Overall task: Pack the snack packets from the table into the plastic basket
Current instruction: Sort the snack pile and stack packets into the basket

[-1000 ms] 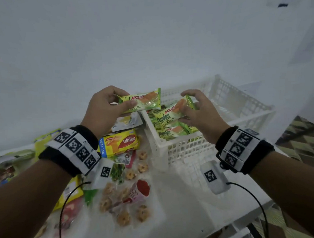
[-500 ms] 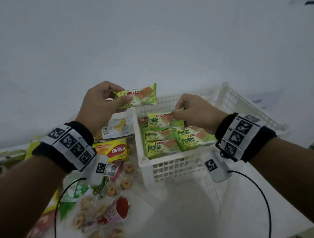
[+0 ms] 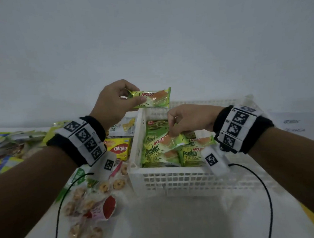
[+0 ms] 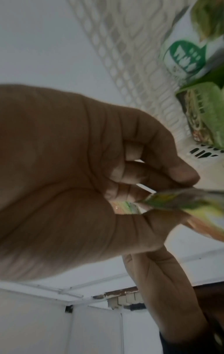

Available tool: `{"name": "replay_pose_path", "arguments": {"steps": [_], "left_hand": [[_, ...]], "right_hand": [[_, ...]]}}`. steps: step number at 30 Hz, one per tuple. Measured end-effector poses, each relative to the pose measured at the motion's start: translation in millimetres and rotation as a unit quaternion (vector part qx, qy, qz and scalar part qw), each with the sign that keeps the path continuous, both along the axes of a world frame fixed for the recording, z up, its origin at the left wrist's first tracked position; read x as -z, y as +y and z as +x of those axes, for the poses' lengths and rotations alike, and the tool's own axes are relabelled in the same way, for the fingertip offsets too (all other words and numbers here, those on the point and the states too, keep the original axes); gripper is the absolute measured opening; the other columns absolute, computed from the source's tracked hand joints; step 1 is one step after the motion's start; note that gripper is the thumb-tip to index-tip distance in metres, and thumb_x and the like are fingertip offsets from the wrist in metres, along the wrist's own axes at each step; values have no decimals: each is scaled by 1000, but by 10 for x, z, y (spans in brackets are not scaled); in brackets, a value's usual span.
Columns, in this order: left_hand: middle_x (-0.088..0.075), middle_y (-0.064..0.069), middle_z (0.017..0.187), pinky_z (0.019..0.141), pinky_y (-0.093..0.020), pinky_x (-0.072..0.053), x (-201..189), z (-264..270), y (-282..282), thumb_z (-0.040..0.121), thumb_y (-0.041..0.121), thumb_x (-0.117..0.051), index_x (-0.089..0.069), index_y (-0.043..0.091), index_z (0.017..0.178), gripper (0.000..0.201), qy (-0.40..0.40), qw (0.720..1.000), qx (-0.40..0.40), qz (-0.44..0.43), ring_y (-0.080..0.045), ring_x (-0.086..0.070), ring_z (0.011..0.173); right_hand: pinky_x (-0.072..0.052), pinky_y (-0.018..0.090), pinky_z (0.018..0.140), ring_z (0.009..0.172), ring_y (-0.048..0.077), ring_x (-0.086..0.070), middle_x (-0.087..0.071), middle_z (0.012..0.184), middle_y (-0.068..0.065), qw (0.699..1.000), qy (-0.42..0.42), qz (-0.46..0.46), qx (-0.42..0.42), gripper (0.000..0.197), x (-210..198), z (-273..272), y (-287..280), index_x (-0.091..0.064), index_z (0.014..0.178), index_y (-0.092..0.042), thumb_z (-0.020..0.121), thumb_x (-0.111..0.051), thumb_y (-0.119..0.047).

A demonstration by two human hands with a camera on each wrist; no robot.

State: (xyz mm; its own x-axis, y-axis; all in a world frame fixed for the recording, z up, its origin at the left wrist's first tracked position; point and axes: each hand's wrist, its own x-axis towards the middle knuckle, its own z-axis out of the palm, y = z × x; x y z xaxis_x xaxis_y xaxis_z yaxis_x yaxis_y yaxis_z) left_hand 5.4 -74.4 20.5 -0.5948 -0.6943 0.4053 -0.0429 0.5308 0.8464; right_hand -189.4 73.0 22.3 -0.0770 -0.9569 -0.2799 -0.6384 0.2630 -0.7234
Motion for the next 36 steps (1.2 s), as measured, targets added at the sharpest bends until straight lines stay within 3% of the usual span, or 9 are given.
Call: {"name": "replay_pose_path", "arguments": {"steps": [7,10,12,14,18,23,27,32,36], "left_hand": [[-68,-21,88,75,-41,-64,44,-101,-104,80,24,-86,-68,3,102,36,0,1000,3,19,-33,-72,85],[-66,-15,83,74,-40,-64,83,-126,-141,79,25,-86,-68,3,102,37,-2,1000,6,26,-30,-72,83],[-65,-12,81,74,-40,-64,115,-136,-169,79,25,-86,-68,3,103,37,-4,1000,7,28,-25,-71,79],[-66,-10,81,74,-39,-64,141,-139,-191,80,23,-86,-68,3,103,36,-5,999,7,32,-22,-71,79],[-65,-3,76,71,-35,-64,189,-143,-243,81,22,-86,-68,1,104,36,-7,1000,6,30,-15,-70,76],[-65,-1,76,63,-18,-56,232,-188,-286,82,21,-85,-68,-2,104,36,-10,1000,7,17,-2,-64,68],[-69,-24,90,69,-33,-63,282,-253,-303,81,22,-86,-67,-2,104,38,-6,999,16,34,-23,-72,79],[-71,-24,93,77,-50,-63,357,-292,-347,80,28,-87,-68,3,103,39,-17,998,13,56,-38,-72,89],[-72,-18,90,79,-52,-62,364,-281,-364,77,34,-88,-69,5,101,42,-23,998,1,53,-36,-71,90]], "right_hand": [[-46,30,63,77,27,-59,-73,81,14,992,-18,66,-103,20,15,-6,-135,-62,82,-7,82,-82,-4],[-50,40,76,82,30,-64,-76,90,15,985,10,91,-149,20,52,15,-192,-64,83,-8,81,-84,-7],[-54,36,77,81,26,-67,-75,95,18,978,36,105,-174,20,78,32,-250,-66,82,-11,80,-85,-11],[-56,36,74,79,27,-69,-75,96,18,976,48,106,-183,20,100,53,-306,-66,80,-14,80,-86,-13],[-57,55,88,96,46,-69,-75,96,19,977,45,88,-188,20,185,82,-370,-67,78,-15,79,-87,-15],[-58,54,87,90,39,-71,-77,90,12,973,56,89,-207,22,311,53,-378,-68,83,-6,79,-87,-16],[-49,16,63,66,5,-65,-74,77,-8,959,106,99,-242,22,367,108,-358,-69,81,-12,78,-88,-23],[-59,45,76,79,31,-71,-77,83,1,957,91,67,-268,21,362,129,-370,-68,82,-9,82,-86,-21],[-59,45,81,82,26,-74,-78,84,0,965,61,52,-249,21,344,67,-348,-68,82,-5,82,-85,-18]]}}
